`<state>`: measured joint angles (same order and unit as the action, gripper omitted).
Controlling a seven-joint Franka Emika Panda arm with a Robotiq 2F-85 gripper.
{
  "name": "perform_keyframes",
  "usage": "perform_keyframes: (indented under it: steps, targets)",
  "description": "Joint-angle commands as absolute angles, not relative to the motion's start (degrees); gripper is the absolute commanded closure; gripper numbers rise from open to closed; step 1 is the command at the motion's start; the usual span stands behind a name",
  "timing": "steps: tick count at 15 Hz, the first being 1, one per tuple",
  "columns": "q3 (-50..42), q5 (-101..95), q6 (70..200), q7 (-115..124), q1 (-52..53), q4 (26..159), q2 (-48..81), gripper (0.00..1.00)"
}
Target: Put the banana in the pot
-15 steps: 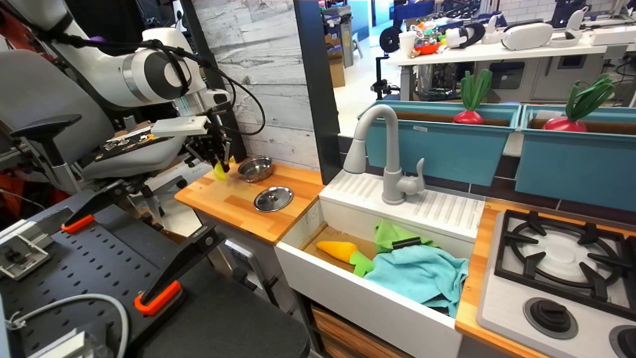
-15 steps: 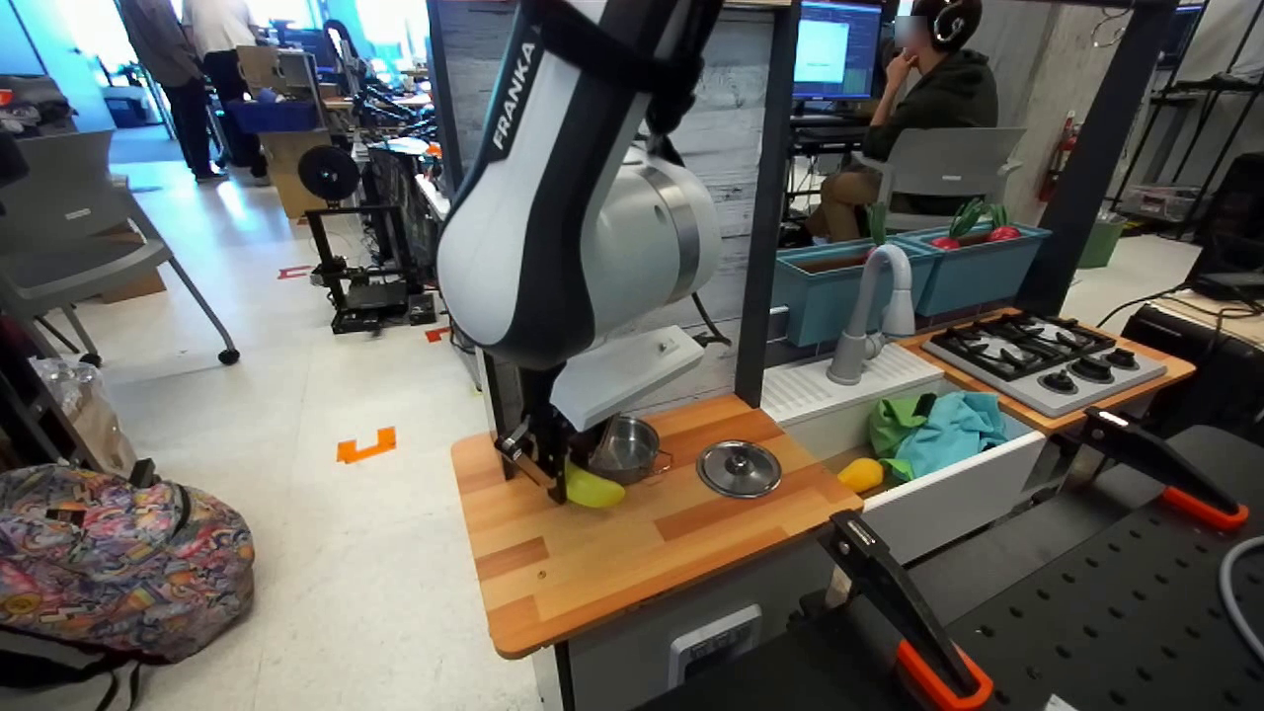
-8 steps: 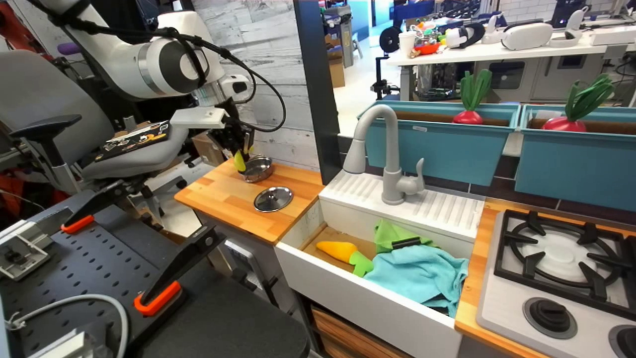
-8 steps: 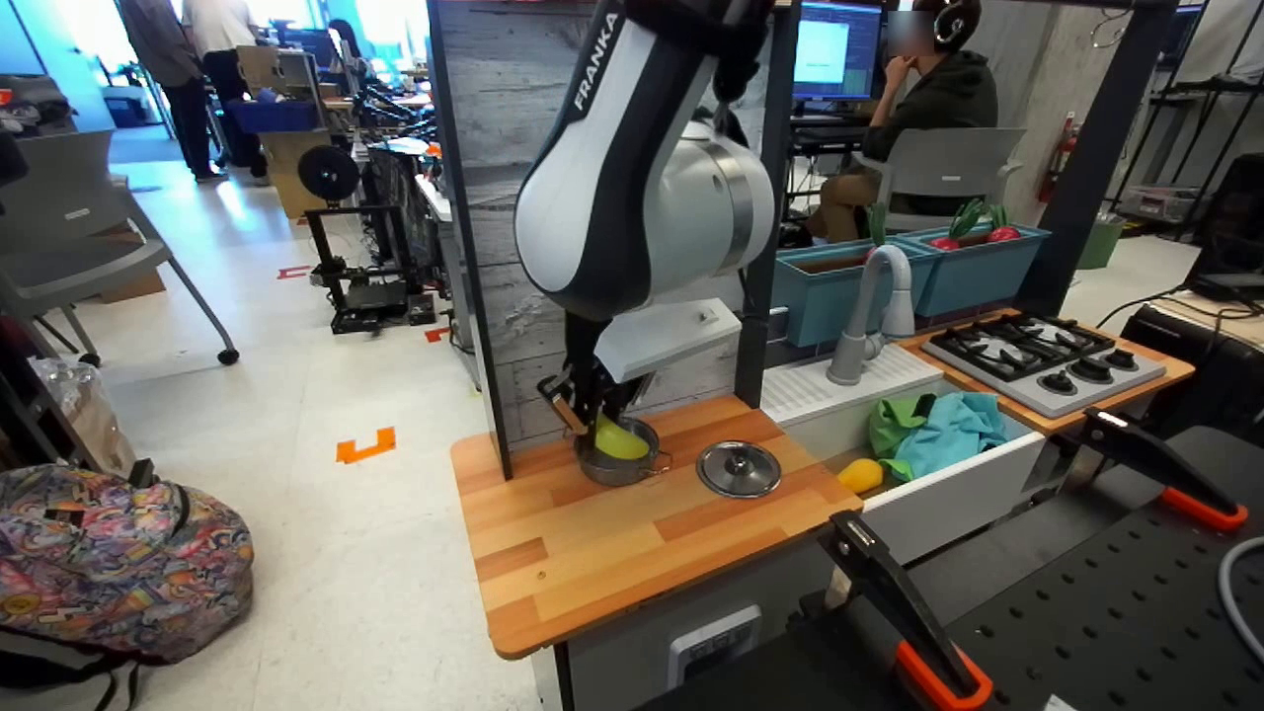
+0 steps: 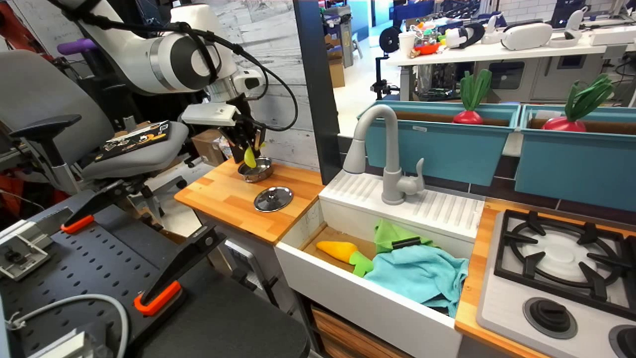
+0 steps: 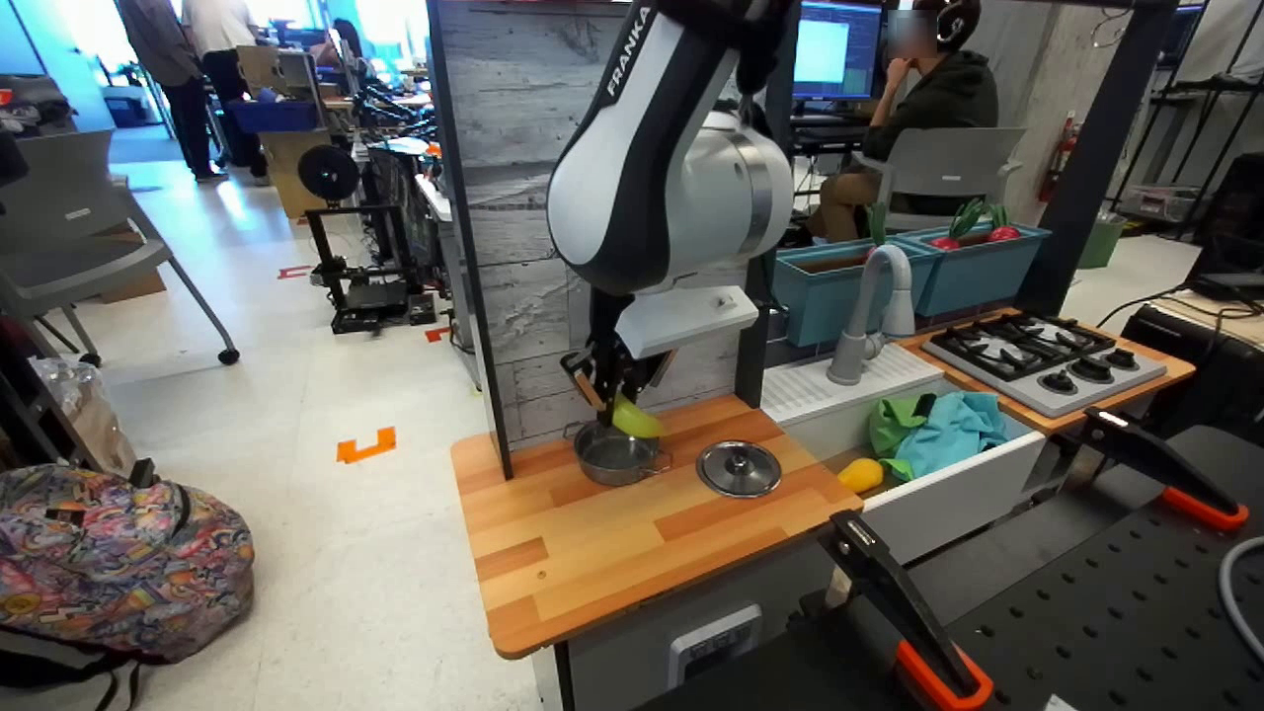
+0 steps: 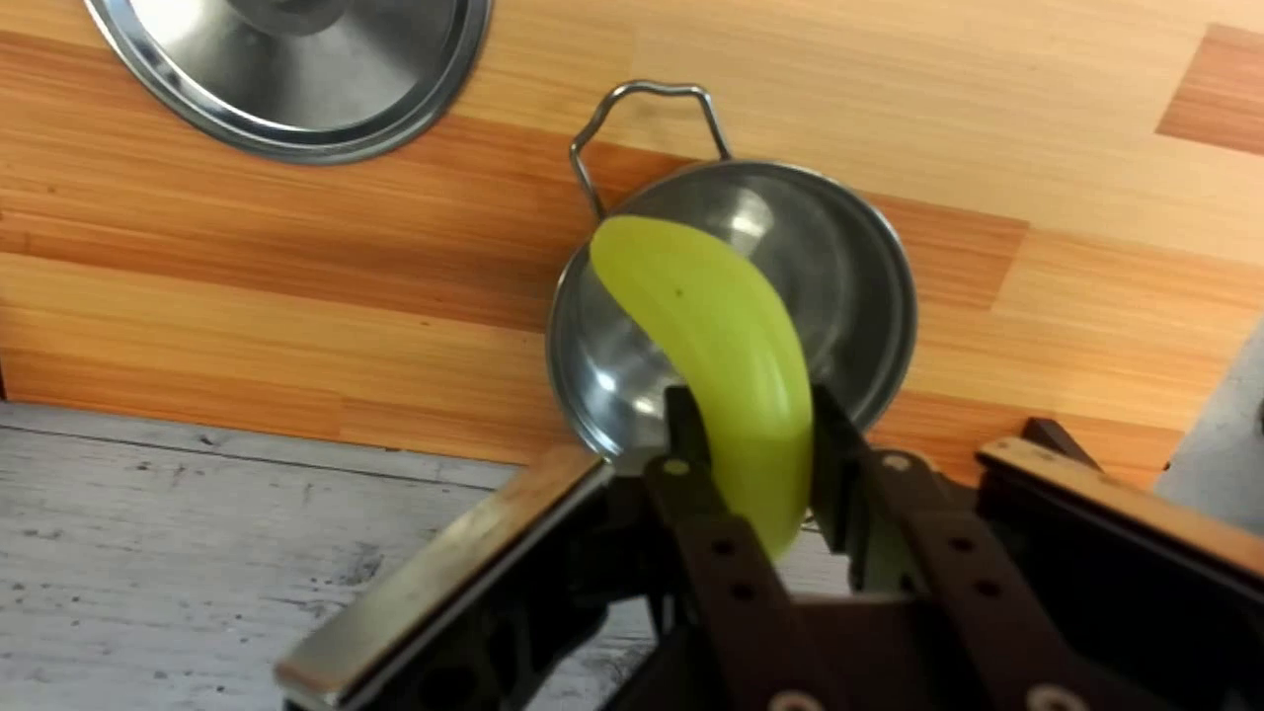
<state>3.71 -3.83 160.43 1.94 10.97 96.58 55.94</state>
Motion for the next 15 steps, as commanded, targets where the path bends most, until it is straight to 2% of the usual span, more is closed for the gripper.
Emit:
perform_keyframes:
  steps: [1,9,10,11,12,15]
  targets:
    - [4.8,-2.8,158.6,1.6,10.5,92.9,58.0,0.93]
    - [6.0,-2.8,154.8,1.0,10.6,88.7,61.6,0.93]
    - [6.2,-2.8,154.4,0.8,10.5,88.2,61.9,0.47]
    - [6.3,-2.8,154.2,0.7,10.5,88.1,62.1,0.46]
    - [6.3,-2.8,154.3,0.7,10.5,88.1,62.3,0.41]
    - [6.4,-2.9,154.7,0.7,10.6,88.3,62.3,0.18]
